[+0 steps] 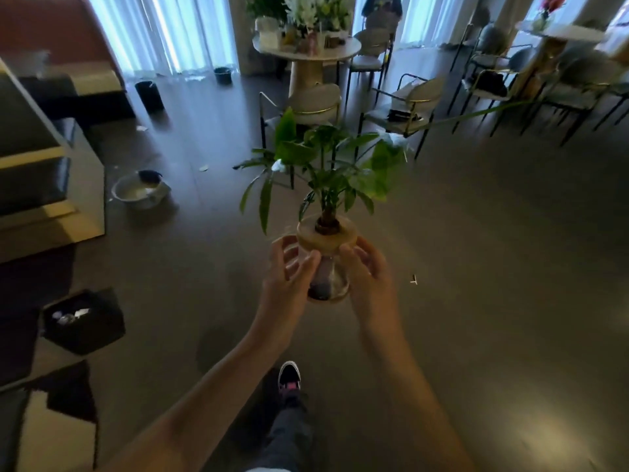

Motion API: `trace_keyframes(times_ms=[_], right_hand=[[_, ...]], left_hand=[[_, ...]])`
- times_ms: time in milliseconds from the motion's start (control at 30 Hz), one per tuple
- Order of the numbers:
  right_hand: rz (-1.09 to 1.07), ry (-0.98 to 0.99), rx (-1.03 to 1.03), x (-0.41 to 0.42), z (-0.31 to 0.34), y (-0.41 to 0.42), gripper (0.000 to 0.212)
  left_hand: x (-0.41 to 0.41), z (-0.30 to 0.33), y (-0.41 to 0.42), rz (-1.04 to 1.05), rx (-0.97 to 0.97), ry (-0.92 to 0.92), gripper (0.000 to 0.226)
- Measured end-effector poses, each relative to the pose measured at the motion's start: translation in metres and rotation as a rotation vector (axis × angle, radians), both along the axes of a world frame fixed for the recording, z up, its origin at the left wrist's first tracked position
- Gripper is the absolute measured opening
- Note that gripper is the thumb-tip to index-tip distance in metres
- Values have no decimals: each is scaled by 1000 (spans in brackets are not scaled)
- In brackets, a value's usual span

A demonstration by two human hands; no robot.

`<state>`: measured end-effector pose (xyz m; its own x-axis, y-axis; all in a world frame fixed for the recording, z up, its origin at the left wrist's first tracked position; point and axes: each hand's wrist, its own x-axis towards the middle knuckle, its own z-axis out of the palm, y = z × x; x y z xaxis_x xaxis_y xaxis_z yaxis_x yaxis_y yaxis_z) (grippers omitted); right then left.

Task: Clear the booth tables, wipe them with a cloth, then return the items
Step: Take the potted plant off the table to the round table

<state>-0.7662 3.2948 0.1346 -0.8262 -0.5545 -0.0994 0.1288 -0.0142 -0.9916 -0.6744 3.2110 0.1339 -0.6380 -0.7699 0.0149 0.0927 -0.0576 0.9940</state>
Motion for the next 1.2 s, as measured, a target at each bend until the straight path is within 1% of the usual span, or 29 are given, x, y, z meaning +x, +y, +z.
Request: trace_keyframes(times_ms=[100, 133, 233, 300, 433, 500, 567, 733, 867, 900, 933, 1000, 1067, 1167, 1200], right_hand=[[21, 31, 5, -41, -5, -51, 48], [13, 34, 4, -59, -6, -75, 46], [-4, 43, 0, -103, -3, -128, 33], [16, 58, -3, -137, 9, -172, 30], [3, 93, -17, -195, 28, -256, 30], [-5, 93, -35, -215, 30, -284, 29], [-11, 68, -28, -239, 27, -315, 27], [37, 39, -3, -296, 13, -384, 32], [84, 13, -3, -362, -3, -472, 33], [101, 16, 6, -374, -4, -490, 33], [124, 13, -7, -399, -10, -526, 32], [148, 13, -20, -422, -6, -561, 32], [212, 26, -30, -457, 2, -615, 31], [280, 27, -47, -501, 16, -686, 26], [319, 30, -53, -516, 20, -715, 28]], left_hand=[[-41, -6, -48, 16, 20, 20, 38], [-60, -8, -71, 23, 22, 30, 38], [-105, -5, -127, 36, 18, 51, 25], [-140, 3, -172, 42, 11, 52, 24], [-199, 19, -256, 53, -18, 46, 27], [-220, 24, -284, 38, -30, 31, 29], [-245, 21, -315, 39, -24, 6, 29], [-297, 4, -384, 63, -8, -54, 26], [-355, -12, -467, 137, -21, -71, 25], [-367, -12, -483, 144, -35, -69, 28], [-391, -15, -516, 165, -48, -54, 33], [-413, -12, -548, 191, -40, -55, 34], [-446, -9, -596, 280, -20, -83, 31], [-484, 7, -658, 359, -23, -54, 41], [-497, 10, -684, 400, -26, -44, 39]])
